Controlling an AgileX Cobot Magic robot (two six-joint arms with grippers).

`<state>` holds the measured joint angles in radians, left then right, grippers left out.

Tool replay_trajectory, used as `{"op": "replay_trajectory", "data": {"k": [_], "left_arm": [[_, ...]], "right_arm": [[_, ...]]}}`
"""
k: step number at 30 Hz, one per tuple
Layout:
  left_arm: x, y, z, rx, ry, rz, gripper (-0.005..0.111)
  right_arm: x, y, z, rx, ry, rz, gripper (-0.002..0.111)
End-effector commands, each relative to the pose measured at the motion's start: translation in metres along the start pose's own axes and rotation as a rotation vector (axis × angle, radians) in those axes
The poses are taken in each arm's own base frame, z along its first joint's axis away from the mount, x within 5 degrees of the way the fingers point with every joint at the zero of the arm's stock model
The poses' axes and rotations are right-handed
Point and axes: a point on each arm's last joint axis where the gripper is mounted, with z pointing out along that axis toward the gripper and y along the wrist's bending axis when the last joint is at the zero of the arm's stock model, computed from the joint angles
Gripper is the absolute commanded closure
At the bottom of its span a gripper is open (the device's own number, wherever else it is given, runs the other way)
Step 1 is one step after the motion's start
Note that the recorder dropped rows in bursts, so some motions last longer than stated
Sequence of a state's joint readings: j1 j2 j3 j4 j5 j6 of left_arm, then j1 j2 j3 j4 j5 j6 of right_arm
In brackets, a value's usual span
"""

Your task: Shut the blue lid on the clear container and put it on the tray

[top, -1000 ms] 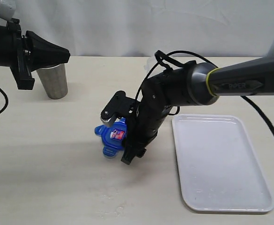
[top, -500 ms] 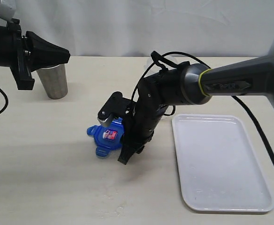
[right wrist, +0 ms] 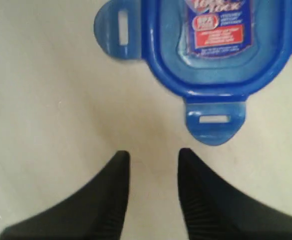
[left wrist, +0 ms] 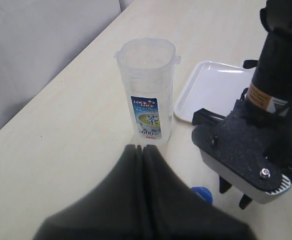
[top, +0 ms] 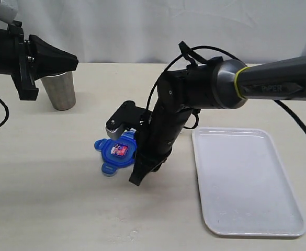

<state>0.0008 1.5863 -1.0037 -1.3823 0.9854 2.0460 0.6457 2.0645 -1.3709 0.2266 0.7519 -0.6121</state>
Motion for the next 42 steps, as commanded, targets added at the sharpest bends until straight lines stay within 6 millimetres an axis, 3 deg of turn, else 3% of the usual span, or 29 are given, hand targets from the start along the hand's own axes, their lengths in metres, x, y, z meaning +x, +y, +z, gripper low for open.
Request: {"op": "replay_trajectory", "data": {"k": [1,3,11,15,22,29,32,38,42], "left_arm": [[-0.001,-0.001,-0.002,-0.001,-0.007,0.003,0.107],[-0.001,-0.001,-0.002,-0.001,-0.007,0.003,0.107],[-0.001,-0.001,-0.002,0.001,-0.003,0.005,0.107],[-0.001,-0.001,-0.002,0.003,0.0,0.013,0.107],[-0.001,-0.001,-0.002,0.001,-0.002,0.021,0.107],[-0.001,-0.001,-0.002,0.001,-0.002,0.021,0.107],[-0.001,-0.001,-0.002,0.001,-0.002,0.021,0.107],[-0.001,-0.001,-0.002,0.001,-0.002,0.021,0.107],[-0.001,-0.001,-0.002,0.001,-0.002,0.021,0.107]], "right_arm": [[-0.007,-0.008,-0.004,0.085,-0.079,0.027,0.055],[-0.009,-0.011,0.0,0.1,-0.103,0.046,0.05],[-0.022,-0.021,0.018,0.082,-0.036,0.088,0.051],[-0.019,-0.032,0.019,0.173,0.056,0.099,0.051],[-0.022,-0.023,0.027,0.062,0.029,0.029,0.051],[-0.019,-0.022,0.043,0.097,0.072,-0.006,0.051],[-0.018,-0.023,0.048,0.156,0.108,-0.016,0.062],[-0.019,-0.013,0.047,0.19,0.171,-0.106,0.102],[-0.026,-0.002,0.048,0.191,0.15,-0.156,0.104]]}}
